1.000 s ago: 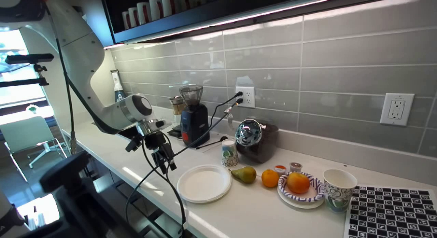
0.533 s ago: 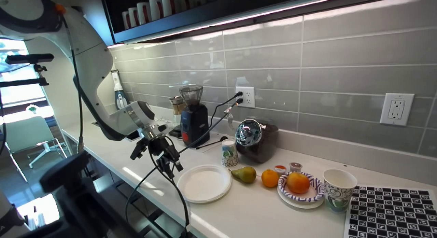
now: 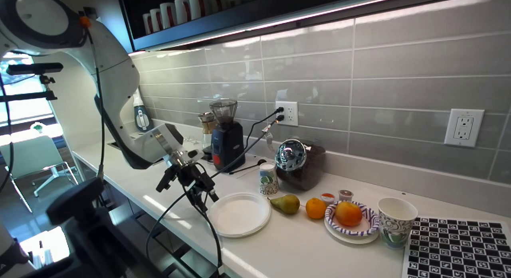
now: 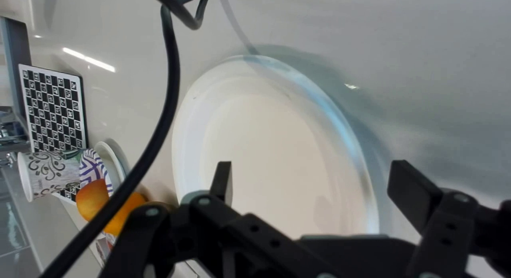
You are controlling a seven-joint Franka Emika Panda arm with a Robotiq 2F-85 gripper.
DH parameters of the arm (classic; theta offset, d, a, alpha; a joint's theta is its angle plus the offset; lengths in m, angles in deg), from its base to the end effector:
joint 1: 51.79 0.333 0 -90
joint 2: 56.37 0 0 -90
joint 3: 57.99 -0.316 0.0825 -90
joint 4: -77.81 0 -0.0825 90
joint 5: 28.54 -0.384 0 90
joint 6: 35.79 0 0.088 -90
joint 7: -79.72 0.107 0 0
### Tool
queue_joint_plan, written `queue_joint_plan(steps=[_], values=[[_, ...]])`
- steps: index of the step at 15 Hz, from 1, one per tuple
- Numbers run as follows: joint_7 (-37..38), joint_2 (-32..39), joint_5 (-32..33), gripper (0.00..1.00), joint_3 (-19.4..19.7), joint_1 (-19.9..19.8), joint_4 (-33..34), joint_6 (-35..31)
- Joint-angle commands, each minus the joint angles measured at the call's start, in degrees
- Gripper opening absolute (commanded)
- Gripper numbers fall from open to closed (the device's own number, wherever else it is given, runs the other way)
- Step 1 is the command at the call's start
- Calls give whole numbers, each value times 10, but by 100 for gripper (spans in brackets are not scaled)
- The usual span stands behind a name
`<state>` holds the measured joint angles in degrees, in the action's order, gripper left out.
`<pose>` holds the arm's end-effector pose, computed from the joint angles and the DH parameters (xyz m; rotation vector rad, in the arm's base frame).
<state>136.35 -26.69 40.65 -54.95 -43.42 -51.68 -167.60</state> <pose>0.4838 0.0228 0.1074 2.3360 0.1987 0.0011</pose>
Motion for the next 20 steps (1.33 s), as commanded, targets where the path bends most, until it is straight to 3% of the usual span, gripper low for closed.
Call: queue_joint_plan(steps=[1, 7, 9, 17, 20], values=[[11, 32, 21, 100, -11, -2, 29, 26], [2, 56, 23, 100, -15, -1, 53, 51], [-1, 60, 24, 95, -18, -1, 59, 60], [-6, 77, 36, 35, -21, -6, 72, 64], [-9, 84, 35, 19, -21, -10, 76, 61]])
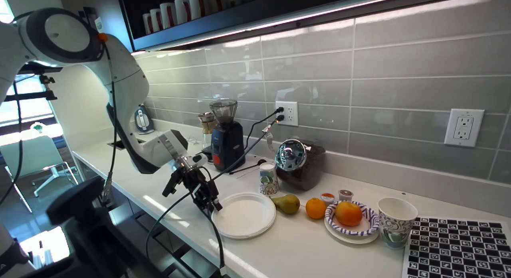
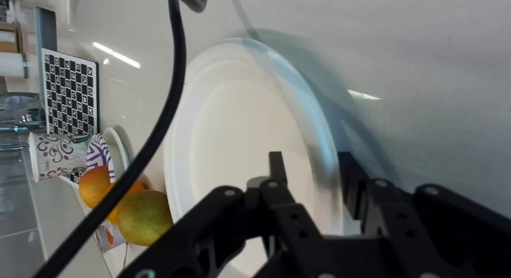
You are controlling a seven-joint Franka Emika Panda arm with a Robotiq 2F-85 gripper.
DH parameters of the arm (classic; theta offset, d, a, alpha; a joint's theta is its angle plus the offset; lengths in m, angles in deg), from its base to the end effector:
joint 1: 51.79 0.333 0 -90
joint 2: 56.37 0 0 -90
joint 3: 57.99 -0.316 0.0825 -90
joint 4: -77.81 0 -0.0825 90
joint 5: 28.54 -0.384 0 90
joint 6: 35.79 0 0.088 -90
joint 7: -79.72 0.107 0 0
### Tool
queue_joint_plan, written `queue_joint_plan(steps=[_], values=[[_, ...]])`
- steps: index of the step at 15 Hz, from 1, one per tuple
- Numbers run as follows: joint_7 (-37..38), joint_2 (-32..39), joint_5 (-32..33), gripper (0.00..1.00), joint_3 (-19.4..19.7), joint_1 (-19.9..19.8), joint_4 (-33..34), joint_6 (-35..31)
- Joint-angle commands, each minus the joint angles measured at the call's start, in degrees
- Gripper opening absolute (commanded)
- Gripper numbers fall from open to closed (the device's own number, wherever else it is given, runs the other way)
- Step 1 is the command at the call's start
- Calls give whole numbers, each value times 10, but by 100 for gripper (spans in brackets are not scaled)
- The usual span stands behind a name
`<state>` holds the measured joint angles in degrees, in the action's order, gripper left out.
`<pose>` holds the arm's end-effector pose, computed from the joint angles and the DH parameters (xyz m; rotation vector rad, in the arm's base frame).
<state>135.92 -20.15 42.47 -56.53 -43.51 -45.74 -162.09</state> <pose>0.5001 0.0259 0.0782 2.2454 0.2440 -0.0402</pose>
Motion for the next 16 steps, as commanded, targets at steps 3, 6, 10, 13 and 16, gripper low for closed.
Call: queue_joint_plan(steps=[3, 6, 10, 13, 16], values=[[-4, 22, 12, 12, -6, -10, 18, 10], [12, 11, -2, 16, -9, -8, 13, 27], [28, -13, -24, 4, -17, -8, -2, 34], [39, -31, -30, 0, -24, -5, -12, 52], [51, -49, -36, 1, -31, 0, -20, 79]])
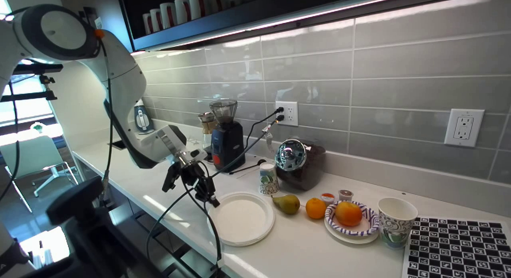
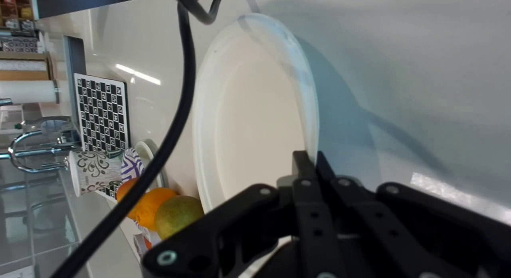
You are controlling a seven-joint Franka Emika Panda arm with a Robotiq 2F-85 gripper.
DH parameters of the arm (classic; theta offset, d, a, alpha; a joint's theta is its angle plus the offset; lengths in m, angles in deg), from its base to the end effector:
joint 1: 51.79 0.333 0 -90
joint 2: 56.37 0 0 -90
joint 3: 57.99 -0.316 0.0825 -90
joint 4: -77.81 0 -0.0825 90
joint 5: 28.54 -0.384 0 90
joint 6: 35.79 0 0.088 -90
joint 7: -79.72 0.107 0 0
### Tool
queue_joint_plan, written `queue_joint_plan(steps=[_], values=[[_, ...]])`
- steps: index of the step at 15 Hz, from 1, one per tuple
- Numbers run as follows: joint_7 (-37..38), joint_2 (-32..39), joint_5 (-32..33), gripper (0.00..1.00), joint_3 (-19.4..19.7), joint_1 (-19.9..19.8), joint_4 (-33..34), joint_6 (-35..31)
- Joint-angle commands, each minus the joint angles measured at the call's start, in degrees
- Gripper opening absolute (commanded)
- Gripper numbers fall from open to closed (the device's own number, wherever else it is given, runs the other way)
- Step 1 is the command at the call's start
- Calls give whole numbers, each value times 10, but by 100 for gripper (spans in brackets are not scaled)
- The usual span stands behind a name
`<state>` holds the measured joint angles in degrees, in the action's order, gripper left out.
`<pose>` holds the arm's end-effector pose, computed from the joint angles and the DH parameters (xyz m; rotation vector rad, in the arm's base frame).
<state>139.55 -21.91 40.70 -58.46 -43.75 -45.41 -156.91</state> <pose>0.5042 0.0322 0.0957 2.2072 0.1236 -0.0159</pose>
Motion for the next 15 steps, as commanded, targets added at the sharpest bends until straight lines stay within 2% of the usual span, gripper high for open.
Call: queue_joint_plan(steps=[1, 7, 12, 13, 15], values=[[22, -40, -23, 1, -14, 6, -28, 40], [90, -114, -23, 1, -40, 40, -73, 159], [125, -211, -10, 1, -89, 76, -128, 267], [114, -151, -13, 1, -85, 55, -84, 242], [114, -167, -14, 4, -95, 60, -90, 249]])
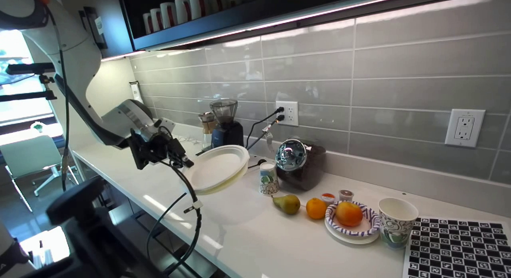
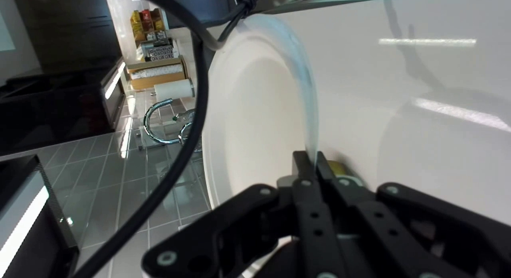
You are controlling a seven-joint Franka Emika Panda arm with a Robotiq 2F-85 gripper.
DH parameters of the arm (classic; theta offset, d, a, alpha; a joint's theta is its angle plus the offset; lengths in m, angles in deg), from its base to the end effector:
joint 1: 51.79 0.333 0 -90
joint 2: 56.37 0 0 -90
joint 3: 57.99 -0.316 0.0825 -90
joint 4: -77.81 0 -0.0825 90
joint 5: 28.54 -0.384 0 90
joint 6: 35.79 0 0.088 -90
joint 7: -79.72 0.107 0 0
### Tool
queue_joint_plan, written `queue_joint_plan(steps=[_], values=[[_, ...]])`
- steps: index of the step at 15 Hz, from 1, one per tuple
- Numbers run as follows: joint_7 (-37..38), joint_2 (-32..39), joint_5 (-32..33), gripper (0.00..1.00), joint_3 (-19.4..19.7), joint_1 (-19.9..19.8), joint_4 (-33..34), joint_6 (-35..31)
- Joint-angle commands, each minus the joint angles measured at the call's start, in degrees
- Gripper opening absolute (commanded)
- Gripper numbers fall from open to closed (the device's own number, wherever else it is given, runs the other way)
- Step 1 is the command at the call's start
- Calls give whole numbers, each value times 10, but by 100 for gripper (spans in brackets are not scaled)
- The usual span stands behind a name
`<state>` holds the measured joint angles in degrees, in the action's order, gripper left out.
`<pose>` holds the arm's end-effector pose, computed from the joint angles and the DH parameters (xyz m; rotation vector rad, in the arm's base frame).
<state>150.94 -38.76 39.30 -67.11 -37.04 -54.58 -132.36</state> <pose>0.4520 0.1052 0.2110 1.9127 -0.0411 0.1955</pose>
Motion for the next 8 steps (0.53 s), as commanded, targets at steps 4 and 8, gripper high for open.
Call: queue_joint_plan(steps=[4, 8], values=[[0, 13, 0, 4, -4, -15, 2, 2], [21, -39, 55, 1, -15, 12, -27, 70]])
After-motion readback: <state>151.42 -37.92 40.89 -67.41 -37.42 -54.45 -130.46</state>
